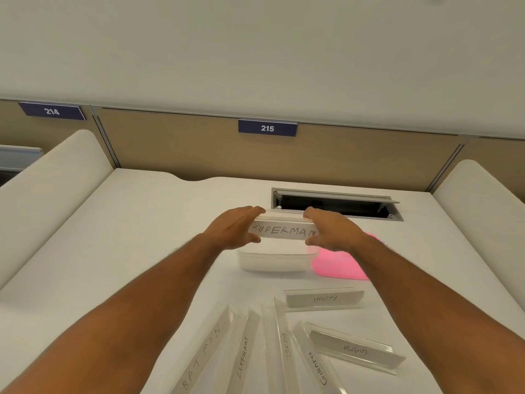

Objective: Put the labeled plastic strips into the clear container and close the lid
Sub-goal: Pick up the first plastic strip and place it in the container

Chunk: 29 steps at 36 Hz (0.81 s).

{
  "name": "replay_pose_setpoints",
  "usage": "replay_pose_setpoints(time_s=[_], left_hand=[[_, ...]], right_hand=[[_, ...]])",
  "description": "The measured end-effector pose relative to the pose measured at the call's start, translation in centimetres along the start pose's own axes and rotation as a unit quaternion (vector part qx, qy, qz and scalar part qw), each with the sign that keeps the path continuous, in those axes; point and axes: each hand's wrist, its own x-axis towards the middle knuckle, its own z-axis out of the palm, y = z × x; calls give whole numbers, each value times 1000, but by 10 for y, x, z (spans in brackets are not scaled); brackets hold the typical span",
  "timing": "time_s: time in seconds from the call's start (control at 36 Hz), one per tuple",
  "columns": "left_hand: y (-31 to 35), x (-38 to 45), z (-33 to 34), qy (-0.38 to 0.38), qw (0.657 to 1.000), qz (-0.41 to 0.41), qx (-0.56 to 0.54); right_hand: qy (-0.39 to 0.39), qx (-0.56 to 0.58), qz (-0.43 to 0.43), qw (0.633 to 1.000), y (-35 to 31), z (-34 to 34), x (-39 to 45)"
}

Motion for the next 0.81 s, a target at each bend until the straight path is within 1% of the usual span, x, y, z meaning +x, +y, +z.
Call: replay_pose_setpoints(time_s=[0.14, 0.31, 0.53, 0.69, 0.81], left_hand=[[-4, 11, 2, -20, 1000, -3, -16], [-10, 18, 6, -46, 998, -15, -35], [-14, 24, 7, -82, 995, -38, -43], [-15, 30, 12, -112, 992, -51, -30], [-14, 36, 16, -136, 990, -43, 10]], right_hand=[[-13, -13, -9, 1000, 4, -2, 9], [-29, 18, -17, 999, 6, -1, 16], [-49, 33, -13, 998, 6, 7, 28], [-65, 13, -18, 998, 7, 17, 34], [-77, -20, -27, 996, 9, 23, 37]])
